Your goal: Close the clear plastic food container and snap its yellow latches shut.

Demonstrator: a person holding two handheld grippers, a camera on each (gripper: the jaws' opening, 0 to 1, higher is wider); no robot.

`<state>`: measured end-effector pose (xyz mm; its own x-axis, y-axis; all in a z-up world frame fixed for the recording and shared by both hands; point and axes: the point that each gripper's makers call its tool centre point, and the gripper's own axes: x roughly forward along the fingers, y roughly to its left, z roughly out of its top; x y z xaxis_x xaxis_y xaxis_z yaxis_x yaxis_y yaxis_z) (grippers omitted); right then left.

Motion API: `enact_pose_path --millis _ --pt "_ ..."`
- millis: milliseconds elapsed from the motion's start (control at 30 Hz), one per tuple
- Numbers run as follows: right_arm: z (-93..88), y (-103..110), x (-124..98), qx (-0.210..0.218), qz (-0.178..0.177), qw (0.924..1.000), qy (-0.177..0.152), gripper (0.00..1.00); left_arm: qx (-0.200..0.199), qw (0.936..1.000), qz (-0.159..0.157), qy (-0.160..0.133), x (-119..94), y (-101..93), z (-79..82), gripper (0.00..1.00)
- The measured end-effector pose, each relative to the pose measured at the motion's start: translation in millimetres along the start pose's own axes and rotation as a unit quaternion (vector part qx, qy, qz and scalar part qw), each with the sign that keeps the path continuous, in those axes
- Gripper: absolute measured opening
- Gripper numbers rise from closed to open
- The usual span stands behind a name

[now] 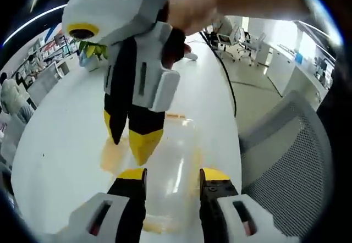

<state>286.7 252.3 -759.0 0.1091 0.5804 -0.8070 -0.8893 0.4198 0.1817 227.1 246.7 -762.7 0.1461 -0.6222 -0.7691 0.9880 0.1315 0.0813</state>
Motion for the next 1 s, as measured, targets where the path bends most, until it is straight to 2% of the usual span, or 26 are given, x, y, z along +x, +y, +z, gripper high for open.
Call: enact_pose_path --millis 267,400,533,600,767,1000 --pt "1.0 -4.4 8.7 -0.011 0.024 0.9994 0.024 0.31 0.019 0.9997 0.008 0.014 2.2 0.4 -2.7 0.36" --pt "-4.3 -2.4 11.5 -0.030 0.052 0.9966 0.056 0.32 0.034 0.9991 0.006 0.025 5.5 -1.5 -2.8 0.36" --pt "-11.3 -5.3 14.1 -0.047 0.064 0.9930 0.087 0.33 0.044 0.9985 0.007 0.032 7.9 -2.2 -2.0 0.37" --pt "-14.1 -3.5 14.1 -0.063 0.072 0.9905 0.100 0.35 0.043 0.9984 0.016 0.033 8.8 0.9 -2.0 0.41" --pt "-12.8 -1.4 16.2 -0.069 0.086 0.9881 0.107 0.35 0.033 0.9988 0.013 0.033 10.2 2.5 -2.4 0.40" --pt "-13.6 -2.3 17.8 -0.069 0.108 0.9843 0.122 0.35 0.042 0.9984 0.014 0.035 13.8 2.9 -1.5 0.42"
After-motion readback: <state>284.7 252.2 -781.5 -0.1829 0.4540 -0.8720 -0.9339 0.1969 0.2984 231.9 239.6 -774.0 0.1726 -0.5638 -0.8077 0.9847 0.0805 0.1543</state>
